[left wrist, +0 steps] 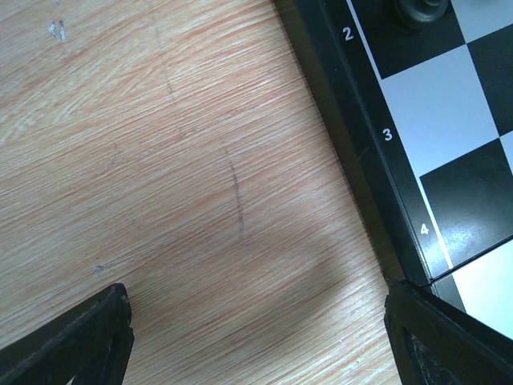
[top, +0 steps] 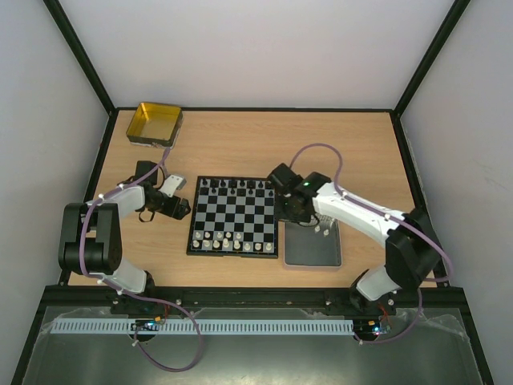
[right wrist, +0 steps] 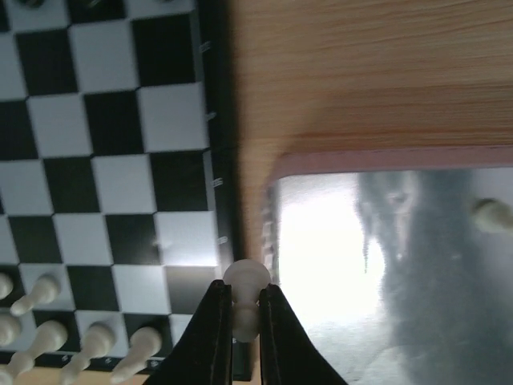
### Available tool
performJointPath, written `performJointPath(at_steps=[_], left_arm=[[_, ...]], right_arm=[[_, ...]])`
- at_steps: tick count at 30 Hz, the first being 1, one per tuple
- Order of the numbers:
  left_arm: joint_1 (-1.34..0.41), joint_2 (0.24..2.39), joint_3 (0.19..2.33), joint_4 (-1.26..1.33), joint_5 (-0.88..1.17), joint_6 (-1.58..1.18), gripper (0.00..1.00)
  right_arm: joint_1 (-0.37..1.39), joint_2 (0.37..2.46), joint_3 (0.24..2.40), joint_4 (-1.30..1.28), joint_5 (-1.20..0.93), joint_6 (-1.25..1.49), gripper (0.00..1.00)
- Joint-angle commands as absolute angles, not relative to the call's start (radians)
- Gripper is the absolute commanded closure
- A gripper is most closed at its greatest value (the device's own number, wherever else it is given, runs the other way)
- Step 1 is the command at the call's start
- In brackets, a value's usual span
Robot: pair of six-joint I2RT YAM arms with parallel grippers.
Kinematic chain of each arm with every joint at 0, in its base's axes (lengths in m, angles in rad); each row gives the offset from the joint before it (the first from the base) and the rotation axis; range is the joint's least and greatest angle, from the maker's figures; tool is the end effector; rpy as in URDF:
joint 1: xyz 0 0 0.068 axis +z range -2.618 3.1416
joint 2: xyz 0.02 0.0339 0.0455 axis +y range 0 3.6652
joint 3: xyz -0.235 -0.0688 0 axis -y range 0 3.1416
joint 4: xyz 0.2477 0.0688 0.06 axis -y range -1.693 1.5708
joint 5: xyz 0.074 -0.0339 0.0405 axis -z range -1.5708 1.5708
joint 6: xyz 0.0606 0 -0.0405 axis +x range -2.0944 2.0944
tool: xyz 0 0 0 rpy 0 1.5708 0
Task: Set up the chess pieces on the board
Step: Place the chess piece on the chessboard.
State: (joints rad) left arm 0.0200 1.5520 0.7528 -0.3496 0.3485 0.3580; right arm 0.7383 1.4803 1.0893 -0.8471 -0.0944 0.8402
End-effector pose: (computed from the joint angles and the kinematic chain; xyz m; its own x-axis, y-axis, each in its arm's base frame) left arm 0.2853 -0.0150 0.0933 -0.8119 0.3132 -0.4928 0.4330 0.8891 -0.1483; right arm 0.2140 0.2024 0.1816 -0.9825 0.1085 -0.1516 0.0583 0.9513 0.3027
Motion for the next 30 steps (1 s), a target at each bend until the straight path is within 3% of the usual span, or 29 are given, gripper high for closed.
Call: performJointPath(at_steps=[1, 13, 30], left_arm=[[0.019, 1.568, 0.755, -0.381, 0.354, 0.357, 0.14], [0.021, 1.562, 0.752, -0.382, 0.36, 0.359, 0.14], [0.021, 1.56, 0.753, -0.384, 0.369, 0.365, 0.14]], right_arm=[[0.815, 1.572, 1.155, -0.864, -0.119, 0.886, 0.95], [0.905, 1.77, 1.356, -0.922, -0.139, 0.866, 0.95], [0.99, 1.884, 1.396, -0.882, -0.192, 0.885, 0.95]])
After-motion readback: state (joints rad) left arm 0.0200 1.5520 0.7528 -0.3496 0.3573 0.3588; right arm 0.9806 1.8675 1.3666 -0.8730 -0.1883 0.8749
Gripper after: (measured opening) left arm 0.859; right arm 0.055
